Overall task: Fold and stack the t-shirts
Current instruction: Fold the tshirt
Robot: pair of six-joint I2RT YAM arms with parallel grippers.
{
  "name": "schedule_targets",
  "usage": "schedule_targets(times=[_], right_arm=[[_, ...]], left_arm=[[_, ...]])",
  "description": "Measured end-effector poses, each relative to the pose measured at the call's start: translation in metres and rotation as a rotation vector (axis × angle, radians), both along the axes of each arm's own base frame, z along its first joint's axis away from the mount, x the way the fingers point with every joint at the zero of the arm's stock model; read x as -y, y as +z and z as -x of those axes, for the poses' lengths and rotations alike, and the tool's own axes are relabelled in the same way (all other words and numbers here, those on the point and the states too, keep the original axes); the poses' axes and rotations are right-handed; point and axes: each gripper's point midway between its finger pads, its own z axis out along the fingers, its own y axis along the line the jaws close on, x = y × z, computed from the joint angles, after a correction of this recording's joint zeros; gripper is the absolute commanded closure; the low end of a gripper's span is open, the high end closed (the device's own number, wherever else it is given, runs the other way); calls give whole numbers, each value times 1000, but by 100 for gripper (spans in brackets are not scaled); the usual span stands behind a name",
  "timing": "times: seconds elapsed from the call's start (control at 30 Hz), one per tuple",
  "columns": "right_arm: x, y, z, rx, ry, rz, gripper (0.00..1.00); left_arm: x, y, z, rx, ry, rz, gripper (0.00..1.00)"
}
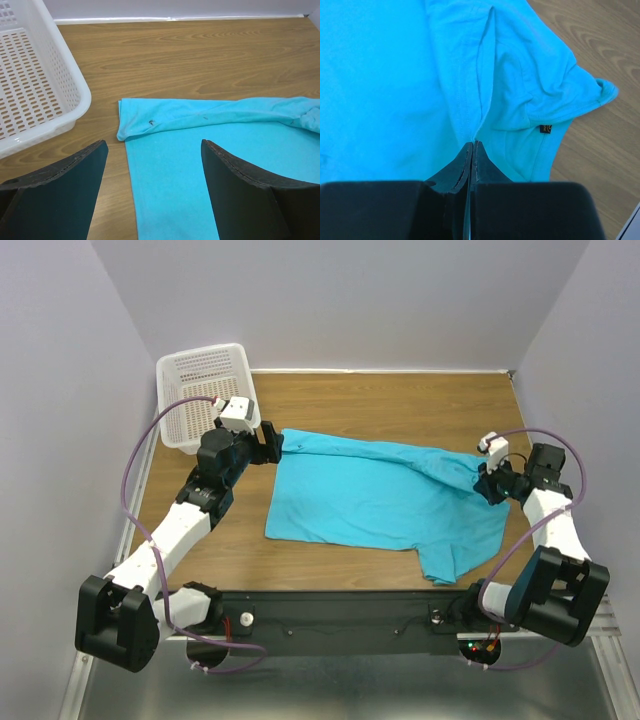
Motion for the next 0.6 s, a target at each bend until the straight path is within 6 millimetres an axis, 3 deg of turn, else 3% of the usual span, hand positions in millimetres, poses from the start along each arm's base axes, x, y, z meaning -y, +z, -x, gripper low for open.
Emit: schedule_targets(times=[0.3, 0.6], right_arm=[[-7, -7, 23, -23, 143, 77, 99], [-10, -29, 48, -81, 207, 125, 98]], left_arm=[[0, 0, 0, -1, -1, 0, 13], [2, -1, 0, -3, -10, 1, 13]])
